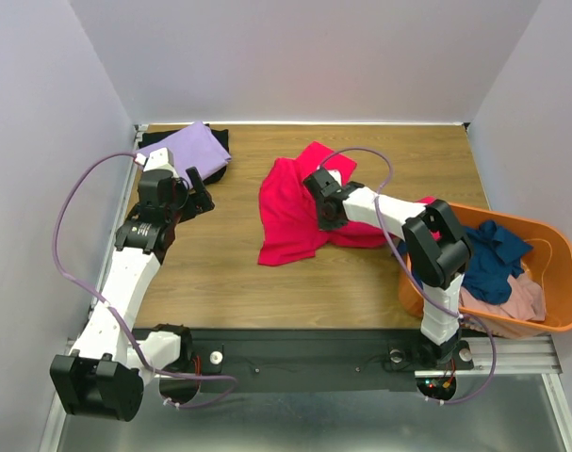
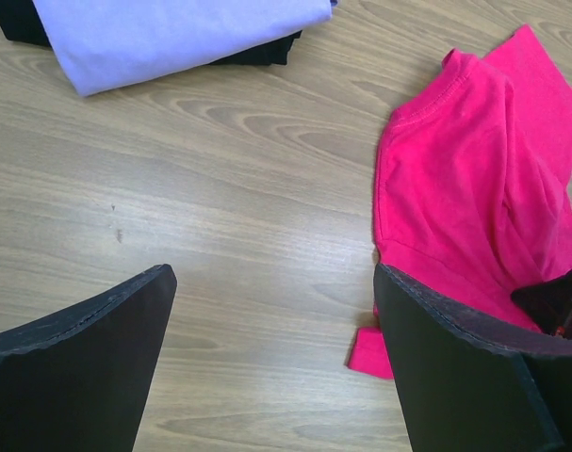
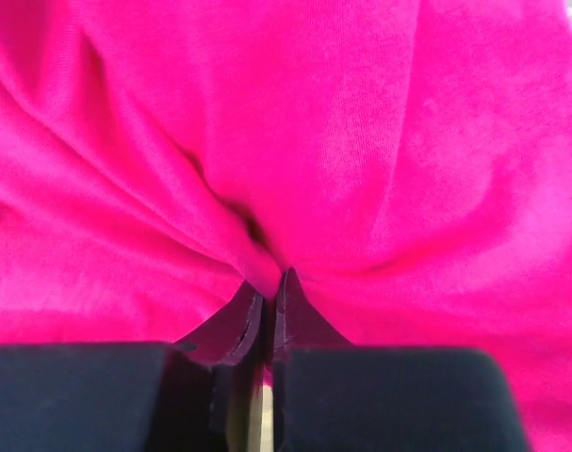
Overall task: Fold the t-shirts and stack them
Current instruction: Move the tshirt to the center of the board
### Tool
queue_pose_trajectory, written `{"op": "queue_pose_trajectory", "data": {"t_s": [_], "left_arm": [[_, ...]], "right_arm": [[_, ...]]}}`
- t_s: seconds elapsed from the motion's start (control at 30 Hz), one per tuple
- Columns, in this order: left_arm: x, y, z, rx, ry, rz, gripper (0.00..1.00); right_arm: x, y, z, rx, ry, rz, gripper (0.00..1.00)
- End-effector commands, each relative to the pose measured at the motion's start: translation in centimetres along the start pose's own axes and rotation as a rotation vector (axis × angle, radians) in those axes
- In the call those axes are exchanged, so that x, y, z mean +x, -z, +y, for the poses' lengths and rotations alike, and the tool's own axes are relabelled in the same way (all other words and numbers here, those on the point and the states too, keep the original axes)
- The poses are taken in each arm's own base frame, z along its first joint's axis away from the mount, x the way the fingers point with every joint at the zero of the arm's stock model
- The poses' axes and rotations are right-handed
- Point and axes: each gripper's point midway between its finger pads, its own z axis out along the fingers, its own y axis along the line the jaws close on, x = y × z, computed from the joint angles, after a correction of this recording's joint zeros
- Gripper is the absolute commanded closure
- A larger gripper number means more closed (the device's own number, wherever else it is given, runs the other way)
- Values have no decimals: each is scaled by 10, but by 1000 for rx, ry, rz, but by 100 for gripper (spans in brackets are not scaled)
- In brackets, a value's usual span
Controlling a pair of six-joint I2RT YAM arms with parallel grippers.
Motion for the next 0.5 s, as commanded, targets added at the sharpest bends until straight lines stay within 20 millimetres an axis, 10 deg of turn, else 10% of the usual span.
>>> {"op": "queue_pose_trajectory", "data": {"t_s": [0.0, 0.47], "left_arm": [[-12, 7, -1, 8, -10, -50, 1], [-11, 8, -1, 12, -6, -52, 1]], "right_arm": [[-71, 57, 20, -113, -28, -164, 100], [-209, 194, 81, -296, -51, -471, 99]]}}
